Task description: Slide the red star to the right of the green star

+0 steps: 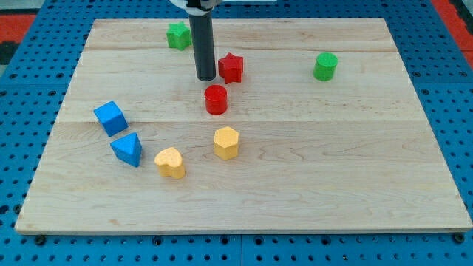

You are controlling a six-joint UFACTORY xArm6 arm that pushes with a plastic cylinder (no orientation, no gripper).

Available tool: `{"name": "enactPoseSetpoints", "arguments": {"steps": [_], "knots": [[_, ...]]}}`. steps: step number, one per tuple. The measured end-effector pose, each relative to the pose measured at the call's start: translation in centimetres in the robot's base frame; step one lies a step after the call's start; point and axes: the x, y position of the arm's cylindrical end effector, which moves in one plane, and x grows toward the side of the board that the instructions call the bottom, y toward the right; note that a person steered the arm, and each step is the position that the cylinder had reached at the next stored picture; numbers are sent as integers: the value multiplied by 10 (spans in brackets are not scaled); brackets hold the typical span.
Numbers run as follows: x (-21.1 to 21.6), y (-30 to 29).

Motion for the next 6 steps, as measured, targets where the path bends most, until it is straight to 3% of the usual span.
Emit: {"name": "enactPoseSetpoints", "arguments": {"steps": [2, 3, 5, 6], "knots": [[21, 51], [-5, 58], [-61, 16], [-39, 82]]}}
